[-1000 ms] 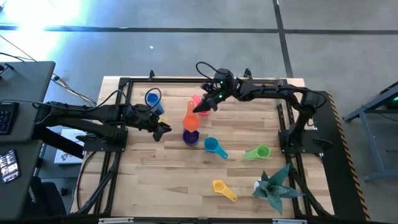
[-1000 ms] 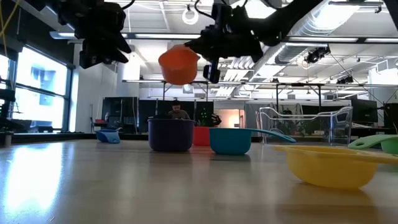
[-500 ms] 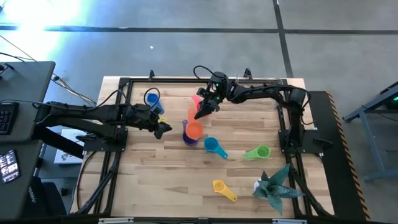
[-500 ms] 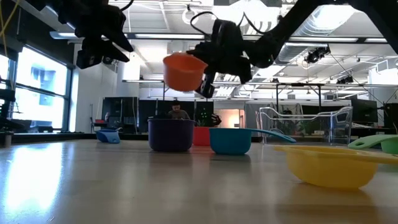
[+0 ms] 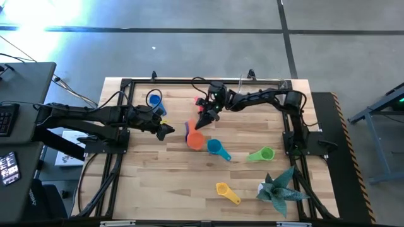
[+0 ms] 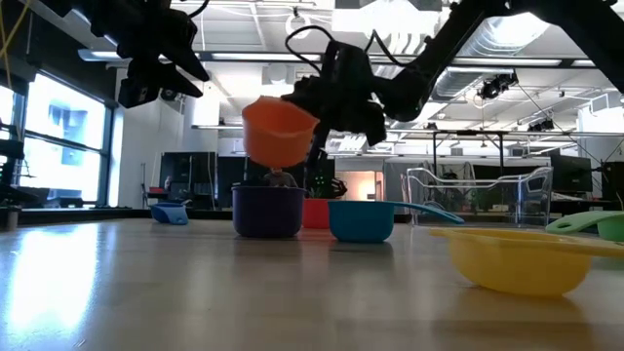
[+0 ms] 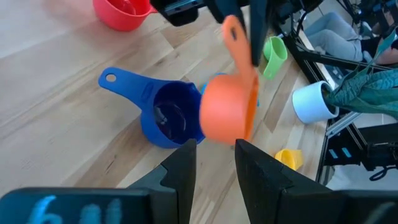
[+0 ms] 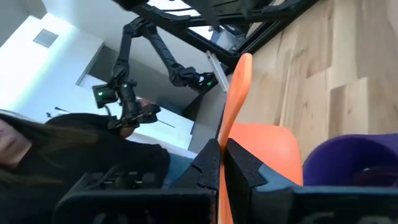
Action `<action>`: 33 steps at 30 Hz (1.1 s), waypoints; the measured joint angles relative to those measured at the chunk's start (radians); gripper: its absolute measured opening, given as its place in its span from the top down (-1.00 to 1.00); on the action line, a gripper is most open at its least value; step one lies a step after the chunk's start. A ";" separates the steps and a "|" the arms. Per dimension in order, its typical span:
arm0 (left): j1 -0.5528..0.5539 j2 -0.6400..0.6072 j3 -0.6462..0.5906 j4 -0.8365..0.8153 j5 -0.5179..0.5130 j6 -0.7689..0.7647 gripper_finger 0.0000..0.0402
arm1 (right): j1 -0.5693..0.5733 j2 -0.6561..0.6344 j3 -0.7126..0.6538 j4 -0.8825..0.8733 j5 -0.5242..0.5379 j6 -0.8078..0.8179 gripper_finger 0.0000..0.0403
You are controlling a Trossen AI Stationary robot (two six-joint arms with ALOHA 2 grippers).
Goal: Nest measuring cups in basket
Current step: Stack the orange measuring cup on top of the purple measuring cup
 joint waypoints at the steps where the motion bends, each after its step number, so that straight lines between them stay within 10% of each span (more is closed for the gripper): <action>1: 0.000 0.000 0.000 0.000 0.000 0.000 0.49 | 0.000 0.010 0.012 0.000 0.003 0.000 1.00; 33: 0.000 0.000 0.000 -0.001 -0.007 0.008 0.49 | -0.019 0.124 0.209 -0.367 -0.062 -0.277 1.00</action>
